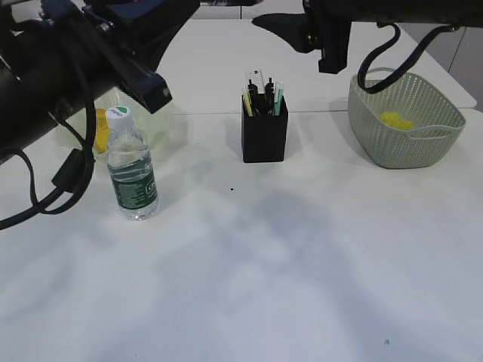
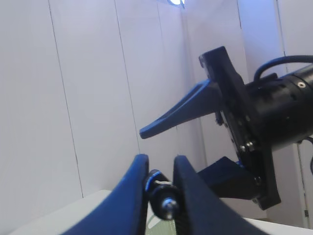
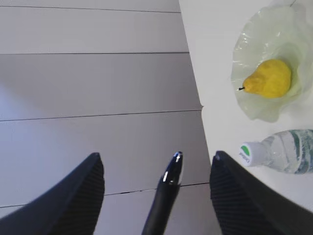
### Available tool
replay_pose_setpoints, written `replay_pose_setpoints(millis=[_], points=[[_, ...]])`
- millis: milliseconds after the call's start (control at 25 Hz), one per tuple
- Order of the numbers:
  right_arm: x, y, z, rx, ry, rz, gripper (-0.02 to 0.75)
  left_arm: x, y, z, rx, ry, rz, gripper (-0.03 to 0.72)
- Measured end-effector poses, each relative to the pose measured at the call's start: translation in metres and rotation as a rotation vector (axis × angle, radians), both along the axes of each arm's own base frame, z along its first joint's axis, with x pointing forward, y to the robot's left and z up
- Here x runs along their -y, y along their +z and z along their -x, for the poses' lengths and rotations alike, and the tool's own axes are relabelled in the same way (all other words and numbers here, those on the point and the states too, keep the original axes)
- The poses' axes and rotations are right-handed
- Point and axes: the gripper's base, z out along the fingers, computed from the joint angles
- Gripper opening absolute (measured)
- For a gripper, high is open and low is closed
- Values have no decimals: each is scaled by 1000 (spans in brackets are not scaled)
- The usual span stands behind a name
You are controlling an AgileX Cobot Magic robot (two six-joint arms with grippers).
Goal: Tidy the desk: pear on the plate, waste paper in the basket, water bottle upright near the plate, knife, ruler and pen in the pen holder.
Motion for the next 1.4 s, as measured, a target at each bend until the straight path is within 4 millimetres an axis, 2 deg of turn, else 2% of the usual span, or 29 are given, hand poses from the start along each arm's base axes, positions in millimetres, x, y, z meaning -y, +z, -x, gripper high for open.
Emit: replay_pose_setpoints(millis=[200, 400, 560, 720, 920, 1080, 1160, 1400], points=[[13, -7, -5, 67, -1, 175, 503, -2, 1, -2, -12, 21, 20, 78], [34, -13, -12, 146, -2, 376, 503, -2, 1, -2, -13, 24, 22, 78], [53, -20, -16, 213, 21, 597, 503, -2, 1, -2, -14, 25, 24, 78], [67, -34, -14, 246, 127, 891, 503, -2, 1, -2, -14, 25, 24, 78], [88, -54, -5, 95, 254, 1242, 503, -2, 0, -2, -17, 26, 21, 77], [111, -62, 2, -53, 302, 1509, 503, -2, -5, -4, -59, 42, -20, 77], [117, -63, 4, -98, 315, 1575, 503, -2, -9, -6, -107, 46, -37, 77], [120, -63, 6, -128, 316, 1591, 503, -2, -20, -10, -275, 55, -54, 77]])
